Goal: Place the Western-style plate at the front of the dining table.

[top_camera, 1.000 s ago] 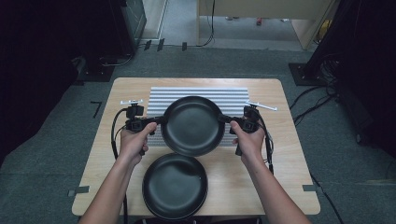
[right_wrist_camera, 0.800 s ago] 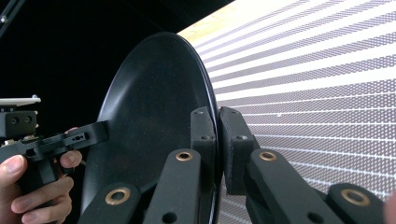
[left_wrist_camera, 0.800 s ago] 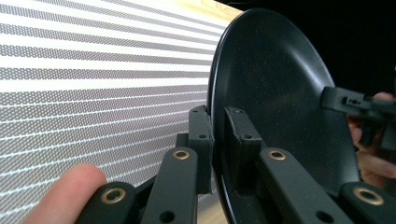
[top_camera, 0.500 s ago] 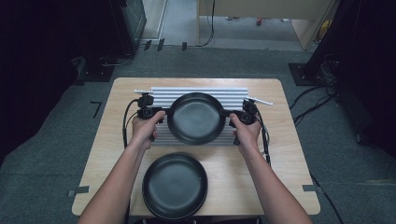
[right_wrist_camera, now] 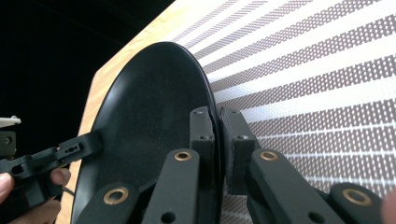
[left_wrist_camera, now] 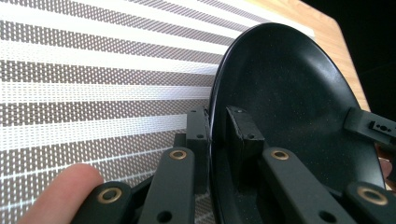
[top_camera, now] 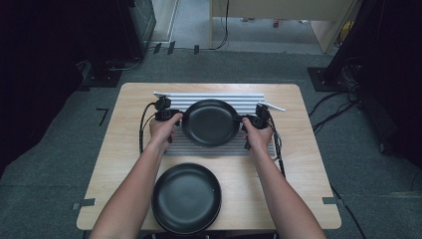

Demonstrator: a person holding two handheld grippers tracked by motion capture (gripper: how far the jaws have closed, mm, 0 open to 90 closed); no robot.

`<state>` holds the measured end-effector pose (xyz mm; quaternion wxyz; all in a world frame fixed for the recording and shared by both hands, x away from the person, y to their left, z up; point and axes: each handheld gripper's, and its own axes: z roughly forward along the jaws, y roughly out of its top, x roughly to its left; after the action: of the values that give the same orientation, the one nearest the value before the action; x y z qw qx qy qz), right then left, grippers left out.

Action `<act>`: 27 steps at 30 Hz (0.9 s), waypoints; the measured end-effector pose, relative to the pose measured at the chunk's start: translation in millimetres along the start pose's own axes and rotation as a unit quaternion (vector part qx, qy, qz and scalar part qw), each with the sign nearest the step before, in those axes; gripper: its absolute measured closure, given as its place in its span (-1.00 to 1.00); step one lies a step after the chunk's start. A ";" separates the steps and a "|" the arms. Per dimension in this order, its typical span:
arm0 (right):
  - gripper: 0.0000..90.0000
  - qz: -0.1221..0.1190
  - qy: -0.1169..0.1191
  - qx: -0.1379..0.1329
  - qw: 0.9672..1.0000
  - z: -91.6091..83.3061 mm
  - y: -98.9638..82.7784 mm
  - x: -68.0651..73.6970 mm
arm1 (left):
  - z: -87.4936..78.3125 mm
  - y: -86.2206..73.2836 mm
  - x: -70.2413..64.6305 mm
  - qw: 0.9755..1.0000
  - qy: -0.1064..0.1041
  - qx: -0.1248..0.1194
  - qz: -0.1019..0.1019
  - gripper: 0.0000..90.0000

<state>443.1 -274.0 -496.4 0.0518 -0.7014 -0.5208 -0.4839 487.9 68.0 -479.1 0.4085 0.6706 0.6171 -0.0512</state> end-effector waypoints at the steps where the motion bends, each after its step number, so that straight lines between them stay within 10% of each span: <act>1: 0.89 -0.001 -0.002 -0.001 1.000 2.3 0.5 -1.2 | 2.5 0.2 2.7 1.000 -0.003 0.001 -0.005 0.79; 27: 0.83 -0.012 -0.048 -0.016 0.999 26.6 6.5 -10.6 | 29.7 5.8 -1.6 0.997 0.061 0.012 0.039 0.70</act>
<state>464.9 -268.9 -515.3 0.0096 -0.7178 -0.5235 -0.4590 505.5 49.1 -495.1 0.3639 0.7009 0.6134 -0.0012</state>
